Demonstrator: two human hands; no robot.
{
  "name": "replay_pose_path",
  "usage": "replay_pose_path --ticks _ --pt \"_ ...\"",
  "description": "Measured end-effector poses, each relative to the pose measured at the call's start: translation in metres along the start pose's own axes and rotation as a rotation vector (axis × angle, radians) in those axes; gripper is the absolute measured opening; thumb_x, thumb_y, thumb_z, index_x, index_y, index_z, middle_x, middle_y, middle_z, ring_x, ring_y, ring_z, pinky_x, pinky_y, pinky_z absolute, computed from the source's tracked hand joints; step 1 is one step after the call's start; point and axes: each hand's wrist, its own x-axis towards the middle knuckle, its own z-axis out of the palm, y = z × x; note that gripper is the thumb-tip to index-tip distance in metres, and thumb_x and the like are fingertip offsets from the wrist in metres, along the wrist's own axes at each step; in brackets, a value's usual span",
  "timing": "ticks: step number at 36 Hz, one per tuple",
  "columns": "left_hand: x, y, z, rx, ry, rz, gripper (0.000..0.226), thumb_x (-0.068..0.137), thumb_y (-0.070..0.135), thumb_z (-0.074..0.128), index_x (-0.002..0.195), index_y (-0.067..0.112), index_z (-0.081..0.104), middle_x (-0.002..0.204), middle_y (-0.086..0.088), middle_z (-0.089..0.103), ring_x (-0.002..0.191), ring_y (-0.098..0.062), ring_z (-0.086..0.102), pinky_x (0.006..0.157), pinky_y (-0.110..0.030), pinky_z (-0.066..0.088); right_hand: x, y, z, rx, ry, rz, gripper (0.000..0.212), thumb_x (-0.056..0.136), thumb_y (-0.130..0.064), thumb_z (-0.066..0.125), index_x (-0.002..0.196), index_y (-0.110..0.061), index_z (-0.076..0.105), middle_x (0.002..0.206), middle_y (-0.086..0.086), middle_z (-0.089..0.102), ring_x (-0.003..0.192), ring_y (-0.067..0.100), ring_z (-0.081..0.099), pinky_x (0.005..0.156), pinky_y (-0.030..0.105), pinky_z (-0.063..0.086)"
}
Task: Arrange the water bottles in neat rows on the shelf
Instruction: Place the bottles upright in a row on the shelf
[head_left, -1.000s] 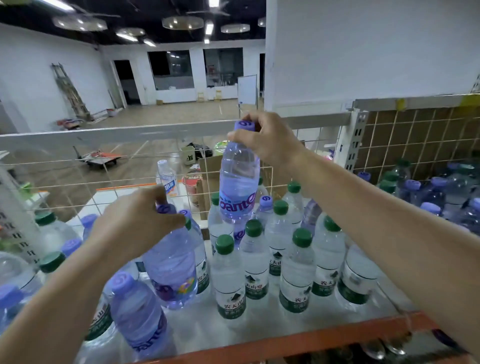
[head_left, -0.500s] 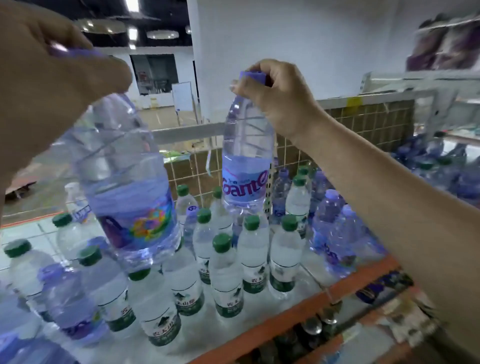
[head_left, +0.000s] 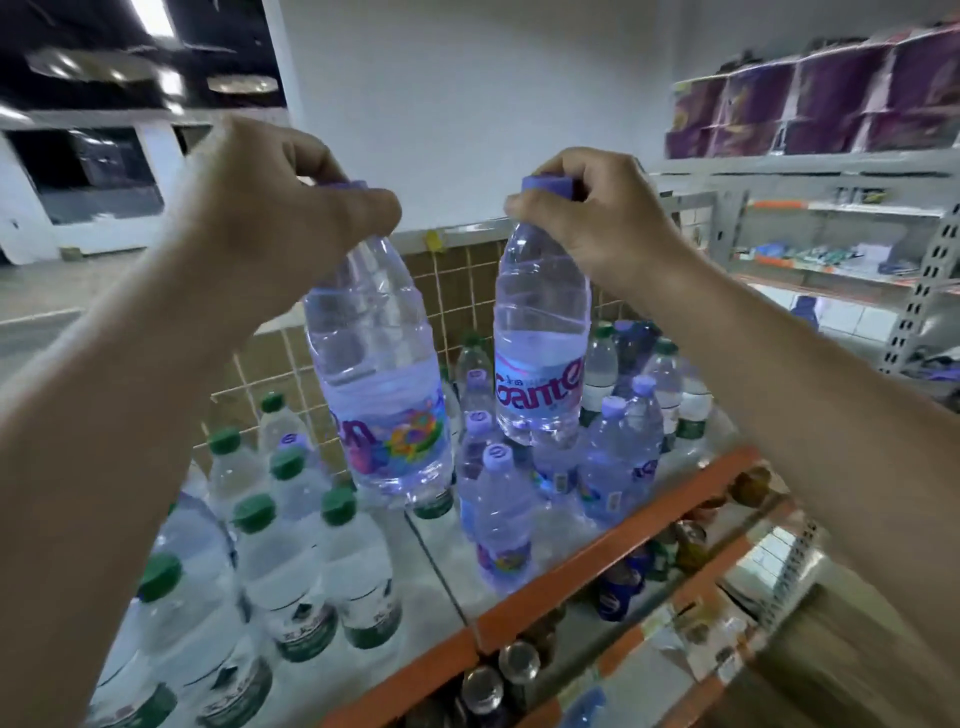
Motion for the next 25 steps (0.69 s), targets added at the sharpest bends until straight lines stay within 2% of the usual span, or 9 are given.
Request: replay_pose_path --ticks 3,6,10,12,15,18,20,22,25 --pt "0.008 0.028 0.039 -0.047 0.007 -0.034 0.026 0.079 0.028 0.068 0.061 0.019 0.052 0.034 0.024 0.048 0.031 0.006 0.044 0.033 -0.006 0.030 0.002 0.031 -0.033 -0.043 -0.015 0.011 0.017 0.075 -0.044 0.071 0.070 -0.030 0.061 0.070 -0.014 0.057 0.073 0.012 0.058 0.078 0.042 0.055" --pt "0.016 0.042 0.072 -0.007 0.090 -0.067 0.023 0.070 0.035 0.068 0.063 0.014 0.061 0.038 0.014 0.053 0.034 -0.002 0.044 0.046 -0.016 0.033 0.003 0.059 -0.062 -0.045 -0.016 0.008 0.017 0.074 -0.044 0.070 0.071 -0.030 0.061 0.070 -0.013 0.058 0.072 0.012 0.058 0.073 0.038 0.053" --pt "0.024 0.066 0.116 -0.020 0.139 -0.085 0.026 0.065 0.038 0.064 0.068 0.012 0.064 0.063 -0.006 0.064 0.057 -0.021 0.055 0.060 -0.033 0.046 0.006 0.089 -0.096 -0.049 0.013 0.015 0.019 0.070 -0.047 0.068 0.067 -0.031 0.057 0.064 -0.014 0.053 0.067 0.010 0.053 0.067 0.031 0.046" --pt "0.029 0.076 0.135 -0.027 0.164 -0.086 0.024 0.068 0.038 0.065 0.073 0.013 0.066 0.064 -0.005 0.061 0.060 -0.023 0.055 0.061 -0.032 0.045 0.009 0.102 -0.112 -0.047 0.031 0.026 0.021 0.067 -0.051 0.065 0.067 -0.033 0.056 0.066 -0.015 0.052 0.068 0.011 0.053 0.069 0.031 0.046" --pt "0.039 0.089 0.160 0.005 0.166 -0.106 0.022 0.072 0.035 0.067 0.080 0.015 0.067 0.063 0.001 0.057 0.058 -0.017 0.054 0.060 -0.027 0.049 0.012 0.122 -0.136 -0.095 0.053 0.033 0.020 0.076 -0.042 0.070 0.068 -0.033 0.054 0.067 -0.015 0.052 0.068 0.009 0.051 0.068 0.027 0.044" --pt "0.050 0.101 0.183 -0.005 0.146 -0.105 0.024 0.067 0.039 0.065 0.080 0.018 0.067 0.070 -0.002 0.063 0.074 -0.028 0.066 0.072 -0.044 0.058 0.015 0.139 -0.156 -0.121 0.072 0.049 0.021 0.076 -0.042 0.068 0.067 -0.032 0.053 0.068 -0.014 0.053 0.071 0.014 0.054 0.068 0.030 0.047" --pt "0.059 0.105 0.199 0.010 0.141 -0.091 0.021 0.072 0.037 0.065 0.082 0.019 0.066 0.068 0.004 0.059 0.076 -0.027 0.064 0.072 -0.040 0.056 0.019 0.152 -0.168 -0.139 0.106 0.071 0.018 0.075 -0.042 0.067 0.068 -0.032 0.054 0.073 -0.008 0.059 0.077 0.021 0.061 0.073 0.039 0.052" --pt "0.068 0.107 0.215 0.030 0.145 -0.075 0.020 0.077 0.035 0.065 0.085 0.017 0.066 0.066 0.007 0.055 0.074 -0.023 0.059 0.066 -0.033 0.049 0.022 0.166 -0.180 -0.167 0.130 0.091 0.016 0.078 -0.037 0.069 0.071 -0.030 0.056 0.078 -0.003 0.063 0.082 0.025 0.065 0.077 0.039 0.054" --pt "0.082 0.112 0.238 0.024 0.150 -0.059 0.024 0.079 0.034 0.064 0.088 0.011 0.067 0.065 0.007 0.054 0.070 -0.020 0.054 0.061 -0.027 0.042 0.028 0.190 -0.198 -0.237 0.157 0.097 0.013 0.080 -0.037 0.069 0.080 -0.027 0.061 0.070 -0.014 0.056 0.075 0.016 0.057 0.073 0.033 0.051"
